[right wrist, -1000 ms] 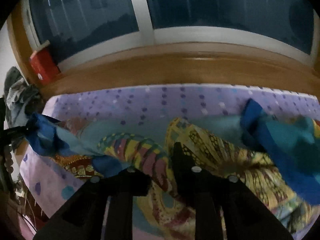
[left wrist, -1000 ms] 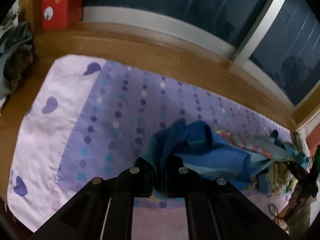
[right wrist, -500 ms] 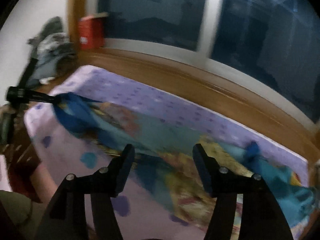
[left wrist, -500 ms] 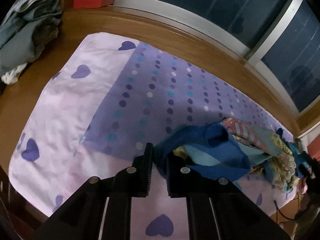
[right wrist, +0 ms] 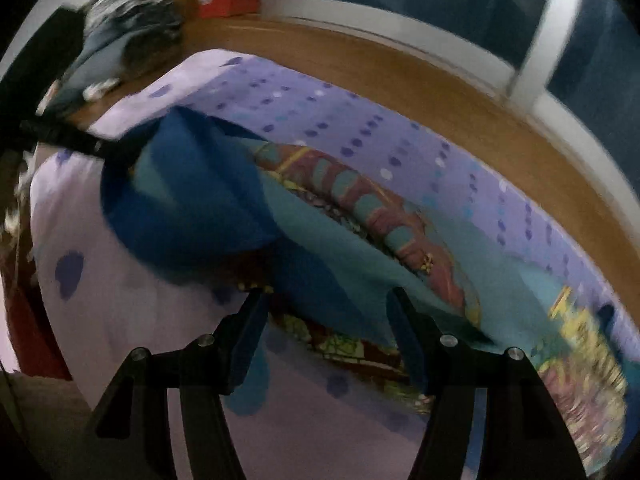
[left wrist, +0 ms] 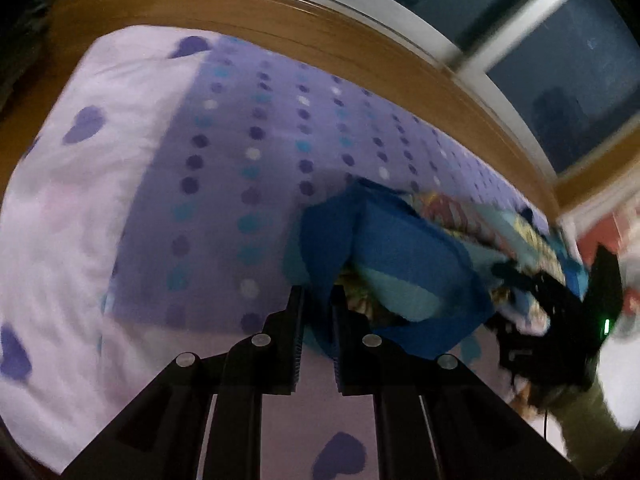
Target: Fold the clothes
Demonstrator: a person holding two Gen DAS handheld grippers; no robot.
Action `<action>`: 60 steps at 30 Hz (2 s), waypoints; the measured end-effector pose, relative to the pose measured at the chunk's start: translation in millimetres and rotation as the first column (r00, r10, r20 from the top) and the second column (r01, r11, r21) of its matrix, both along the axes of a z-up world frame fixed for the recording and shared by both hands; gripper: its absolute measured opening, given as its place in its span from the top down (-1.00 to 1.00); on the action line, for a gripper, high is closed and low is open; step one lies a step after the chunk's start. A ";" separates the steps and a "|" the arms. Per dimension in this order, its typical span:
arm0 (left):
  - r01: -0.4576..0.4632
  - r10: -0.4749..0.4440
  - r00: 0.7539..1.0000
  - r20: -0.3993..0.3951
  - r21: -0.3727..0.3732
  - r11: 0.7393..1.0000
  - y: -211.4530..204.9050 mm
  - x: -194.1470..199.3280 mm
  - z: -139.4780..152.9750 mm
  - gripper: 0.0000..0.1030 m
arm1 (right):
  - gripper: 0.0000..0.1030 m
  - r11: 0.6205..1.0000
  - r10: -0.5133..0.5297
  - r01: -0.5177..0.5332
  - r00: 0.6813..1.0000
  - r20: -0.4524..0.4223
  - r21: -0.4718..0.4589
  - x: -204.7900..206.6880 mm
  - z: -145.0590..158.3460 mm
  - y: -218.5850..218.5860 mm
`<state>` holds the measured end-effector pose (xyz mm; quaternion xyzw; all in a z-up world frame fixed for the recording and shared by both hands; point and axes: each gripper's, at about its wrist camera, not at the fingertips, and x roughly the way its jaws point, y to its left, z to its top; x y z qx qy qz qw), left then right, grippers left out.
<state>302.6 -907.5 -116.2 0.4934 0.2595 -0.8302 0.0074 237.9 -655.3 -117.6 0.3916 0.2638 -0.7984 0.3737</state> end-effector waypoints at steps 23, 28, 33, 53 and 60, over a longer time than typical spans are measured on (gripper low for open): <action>0.241 -0.239 0.967 -0.092 0.013 0.970 5.3 -53.6 -1.4 0.88 | 0.97 0.964 -0.220 0.233 0.970 0.105 -0.130 10.8 45.3 29.1; 0.262 -0.261 0.960 -0.102 0.000 0.965 -2.6 -53.1 4.6 0.88 | 0.97 0.968 -0.150 0.175 0.978 0.142 -0.178 68.6 81.4 36.6; 0.311 -0.306 0.946 -0.107 0.039 0.949 -5.6 -57.9 3.9 0.69 | 0.97 0.979 -0.182 0.196 0.963 0.199 -0.052 115.2 50.3 38.7; 0.325 -0.325 0.946 -0.020 -0.011 0.946 -28.0 -67.1 4.6 0.07 | -0.29 0.954 -0.300 0.300 0.954 -0.003 -0.010 107.1 31.6 -9.5; 0.304 -0.302 0.953 -0.034 0.110 0.946 -16.0 -88.4 -12.8 0.02 | -0.29 0.957 -0.289 0.287 0.956 0.044 0.031 82.3 -2.6 -13.8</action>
